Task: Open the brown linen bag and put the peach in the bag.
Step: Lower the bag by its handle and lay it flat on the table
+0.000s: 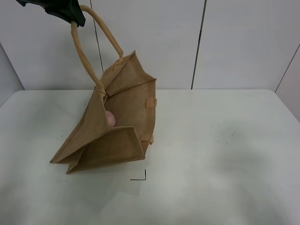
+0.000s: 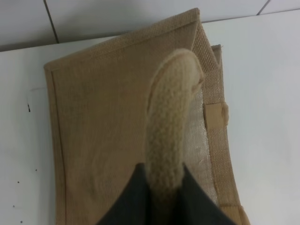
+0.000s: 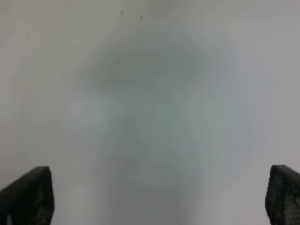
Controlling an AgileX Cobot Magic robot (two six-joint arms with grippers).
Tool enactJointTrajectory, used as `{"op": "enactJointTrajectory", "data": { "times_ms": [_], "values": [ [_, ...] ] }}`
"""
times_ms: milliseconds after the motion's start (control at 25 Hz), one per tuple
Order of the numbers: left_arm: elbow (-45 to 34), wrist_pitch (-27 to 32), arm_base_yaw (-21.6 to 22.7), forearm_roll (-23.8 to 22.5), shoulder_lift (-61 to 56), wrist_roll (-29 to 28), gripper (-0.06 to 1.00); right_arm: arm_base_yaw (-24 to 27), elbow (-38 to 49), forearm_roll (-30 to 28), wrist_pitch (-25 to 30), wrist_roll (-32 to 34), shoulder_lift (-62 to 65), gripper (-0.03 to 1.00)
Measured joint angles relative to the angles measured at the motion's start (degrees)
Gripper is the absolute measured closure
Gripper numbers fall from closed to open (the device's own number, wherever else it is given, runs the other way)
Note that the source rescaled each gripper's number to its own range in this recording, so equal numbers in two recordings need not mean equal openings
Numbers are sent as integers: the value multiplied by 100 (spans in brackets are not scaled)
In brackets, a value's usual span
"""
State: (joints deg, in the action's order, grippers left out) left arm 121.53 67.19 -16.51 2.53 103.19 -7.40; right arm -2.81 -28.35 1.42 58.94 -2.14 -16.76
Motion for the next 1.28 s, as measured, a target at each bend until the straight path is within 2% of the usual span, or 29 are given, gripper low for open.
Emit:
{"op": "enactJointTrajectory", "data": {
  "times_ms": [320, 720, 1080, 1280],
  "values": [
    [0, 0, 0, 0, 0, 0, 94, 0, 6, -23, -2, 4, 1571, -3],
    [-13, 0, 0, 60, 129, 0, 94, 0, 6, -23, -2, 18, 1689, -3],
    [-387, -42, 0, 549, 1117, 7, 94, 0, 12, -23, -2, 18, 1689, -3],
    [-411, -157, 0, 944, 1939, 320, 94, 0, 12, -23, -2, 18, 1689, -3]
  ]
}}
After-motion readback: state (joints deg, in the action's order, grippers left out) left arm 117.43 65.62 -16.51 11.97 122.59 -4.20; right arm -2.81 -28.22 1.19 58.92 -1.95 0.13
